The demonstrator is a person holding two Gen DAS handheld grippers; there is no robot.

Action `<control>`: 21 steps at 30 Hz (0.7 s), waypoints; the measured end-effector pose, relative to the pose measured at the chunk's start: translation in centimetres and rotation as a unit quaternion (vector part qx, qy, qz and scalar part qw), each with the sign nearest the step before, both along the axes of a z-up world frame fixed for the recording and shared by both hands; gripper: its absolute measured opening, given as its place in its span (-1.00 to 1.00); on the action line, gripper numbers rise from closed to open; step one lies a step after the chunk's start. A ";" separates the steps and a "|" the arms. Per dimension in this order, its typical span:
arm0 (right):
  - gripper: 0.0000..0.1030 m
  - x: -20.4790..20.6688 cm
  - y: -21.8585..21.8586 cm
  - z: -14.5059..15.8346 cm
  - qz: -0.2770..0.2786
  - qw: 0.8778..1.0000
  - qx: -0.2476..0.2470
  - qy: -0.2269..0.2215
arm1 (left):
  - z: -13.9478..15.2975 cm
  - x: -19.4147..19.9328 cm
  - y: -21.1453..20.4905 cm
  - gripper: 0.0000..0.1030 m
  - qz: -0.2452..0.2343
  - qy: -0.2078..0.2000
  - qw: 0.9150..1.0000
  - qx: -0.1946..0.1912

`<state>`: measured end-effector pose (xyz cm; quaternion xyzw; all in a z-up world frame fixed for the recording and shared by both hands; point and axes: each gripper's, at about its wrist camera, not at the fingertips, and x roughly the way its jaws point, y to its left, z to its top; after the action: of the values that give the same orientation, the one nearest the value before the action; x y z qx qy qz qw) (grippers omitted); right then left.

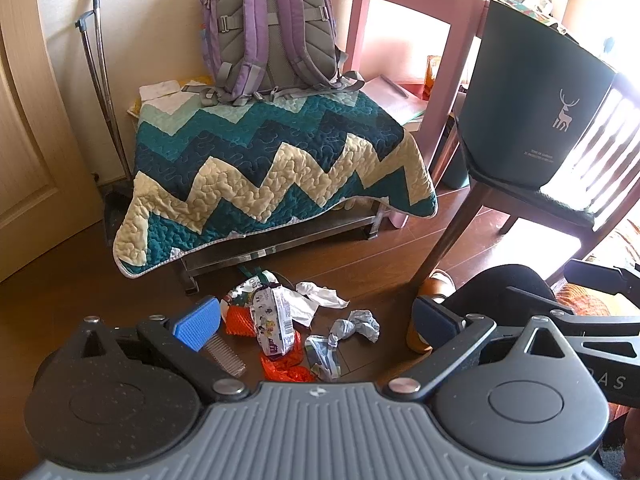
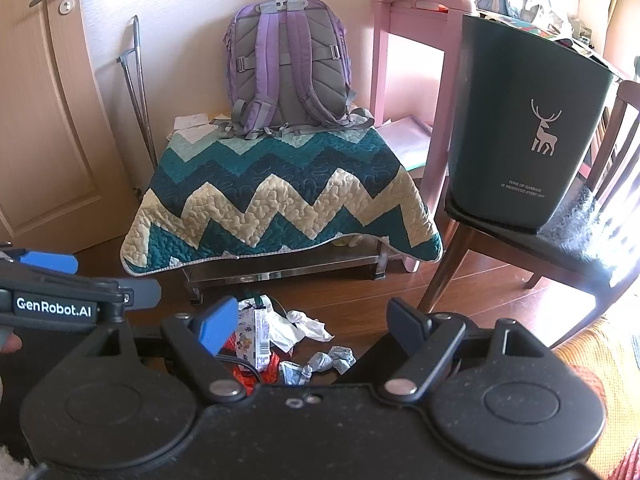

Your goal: Collect trash

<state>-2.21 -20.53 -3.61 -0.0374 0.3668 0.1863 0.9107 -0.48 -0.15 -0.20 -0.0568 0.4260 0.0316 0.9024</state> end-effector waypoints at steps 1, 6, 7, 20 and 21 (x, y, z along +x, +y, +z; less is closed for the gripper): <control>0.58 0.0 0.0 0.0 0.000 1.000 0.000 0.000 | 0.0 0.0 0.0 0.99 0.000 0.000 1.000 0.000; 0.58 -0.2 0.2 0.1 0.003 1.000 -0.003 0.001 | -0.1 -0.1 0.2 0.99 0.001 0.001 1.000 -0.001; 0.58 -0.2 0.3 0.0 0.004 1.000 -0.003 0.001 | 0.0 0.0 0.2 0.99 0.001 0.002 1.000 -0.002; 0.58 0.1 0.3 -0.1 0.006 1.000 -0.001 0.009 | -0.3 -0.1 0.9 0.99 0.001 0.000 1.000 -0.002; 0.58 0.1 0.2 -0.1 0.006 1.000 -0.001 0.009 | -0.3 -0.1 1.0 0.99 0.000 0.000 1.000 -0.002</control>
<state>-2.10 -20.29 -3.73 -0.0386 0.3750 0.1923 0.9060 -0.62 0.85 -0.50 -0.0592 0.4260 0.0311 0.9023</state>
